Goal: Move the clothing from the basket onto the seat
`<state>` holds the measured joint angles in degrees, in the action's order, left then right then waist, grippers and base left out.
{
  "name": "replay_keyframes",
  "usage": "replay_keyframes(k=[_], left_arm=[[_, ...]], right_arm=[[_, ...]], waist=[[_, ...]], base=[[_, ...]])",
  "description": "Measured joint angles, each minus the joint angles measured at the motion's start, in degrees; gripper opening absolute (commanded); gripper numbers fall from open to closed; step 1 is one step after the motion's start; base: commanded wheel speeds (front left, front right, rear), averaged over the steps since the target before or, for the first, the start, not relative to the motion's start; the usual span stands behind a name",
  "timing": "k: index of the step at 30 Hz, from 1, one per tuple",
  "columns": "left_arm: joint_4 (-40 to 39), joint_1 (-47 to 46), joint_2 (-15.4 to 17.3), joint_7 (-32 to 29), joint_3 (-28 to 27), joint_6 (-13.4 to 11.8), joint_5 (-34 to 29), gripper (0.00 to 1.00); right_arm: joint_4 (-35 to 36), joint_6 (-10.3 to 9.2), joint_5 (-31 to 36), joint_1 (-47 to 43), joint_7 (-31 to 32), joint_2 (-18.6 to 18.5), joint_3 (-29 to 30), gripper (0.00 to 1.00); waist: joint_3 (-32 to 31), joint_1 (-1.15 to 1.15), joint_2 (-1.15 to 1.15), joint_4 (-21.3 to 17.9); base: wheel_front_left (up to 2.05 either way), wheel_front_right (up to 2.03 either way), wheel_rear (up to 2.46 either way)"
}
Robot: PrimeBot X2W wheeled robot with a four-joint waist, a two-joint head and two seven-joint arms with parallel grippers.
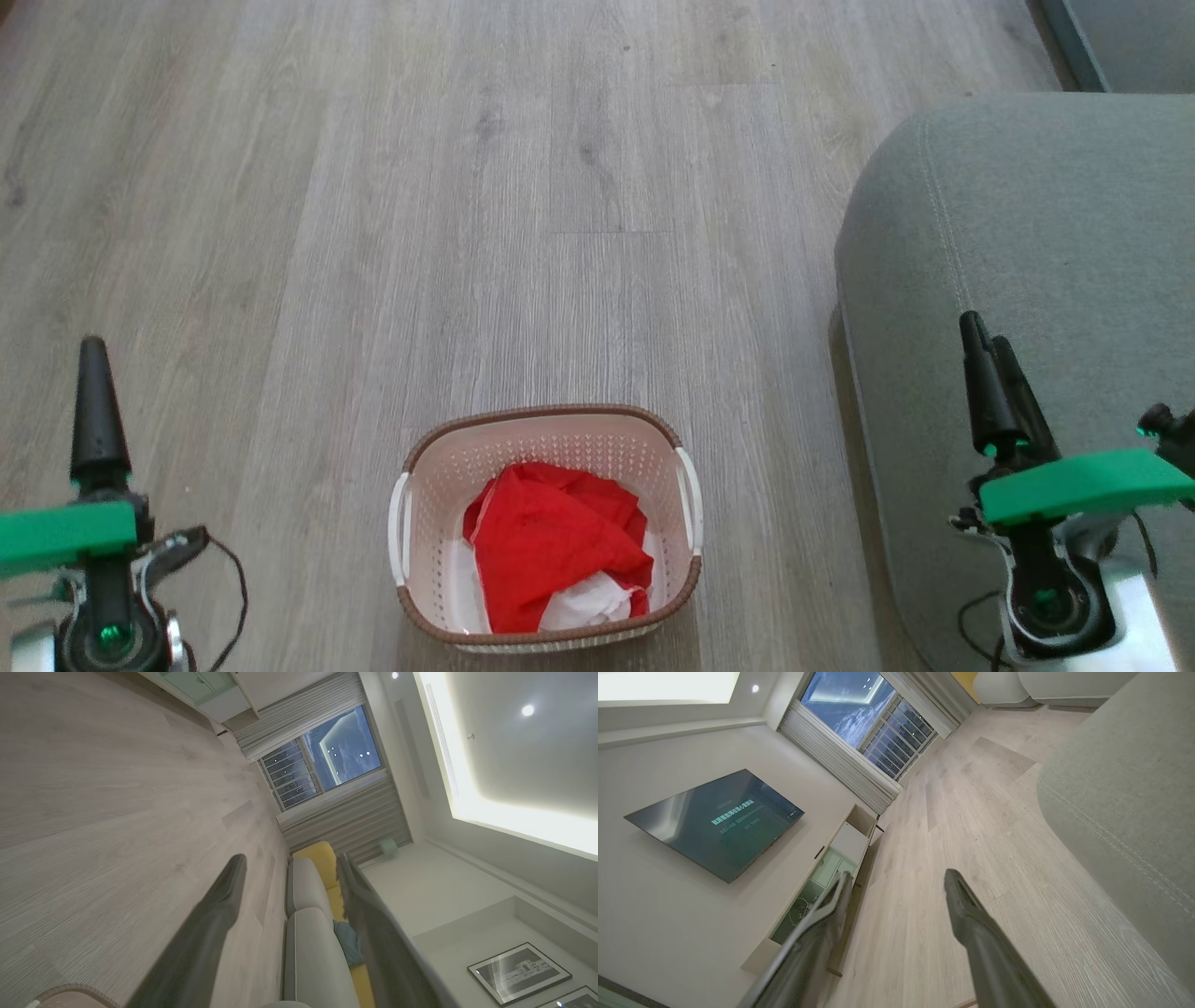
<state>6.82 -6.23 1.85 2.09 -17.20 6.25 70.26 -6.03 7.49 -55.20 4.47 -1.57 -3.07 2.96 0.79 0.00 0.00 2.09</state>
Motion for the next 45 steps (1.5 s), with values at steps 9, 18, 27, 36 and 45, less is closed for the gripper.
replay_keyframes(k=[9, 18, 27, 36, 45], left_arm=[[-7.5, -0.8, 0.0, 1.5, 1.4, -3.7, -8.5, 1.0], [-13.4, -0.2, 0.0, 3.0, 11.3, -9.3, -23.0, 1.0], [-13.6, 0.8, 1.4, 4.1, 22.1, -15.5, -36.5, 1.0], [-8.8, 1.7, 5.9, 5.6, 33.3, -22.8, -42.6, 1.0], [-7.6, 1.6, 8.0, 7.1, 39.7, -28.2, -47.2, 1.0]], right_arm=[[2.2, 0.0, 11.0, 1.1, -1.7, 0.0, -2.7, 1.0], [4.3, 0.0, 19.6, 1.1, -3.1, 0.0, -3.7, 1.0], [4.3, 0.0, 26.3, 1.1, -4.7, 0.0, -4.7, 1.0], [-0.4, 0.0, 30.9, 0.7, -6.1, 0.0, -5.1, 1.0], [-3.5, 0.0, 34.8, 0.7, -7.5, 0.0, -5.4, 1.0]], waist=[[0.3, 0.0, 0.0, 0.5], [0.8, 0.0, 0.0, 0.7], [1.0, 0.0, 0.0, 0.7], [0.7, 0.0, 0.0, 0.9], [0.6, 0.0, 0.0, 1.1]], base=[[0.0, 0.0, 0.0], [0.0, 0.0, 0.0], [0.0, 0.0, 0.0], [0.0, 0.0, 0.0], [0.0, 0.0, 0.0]])
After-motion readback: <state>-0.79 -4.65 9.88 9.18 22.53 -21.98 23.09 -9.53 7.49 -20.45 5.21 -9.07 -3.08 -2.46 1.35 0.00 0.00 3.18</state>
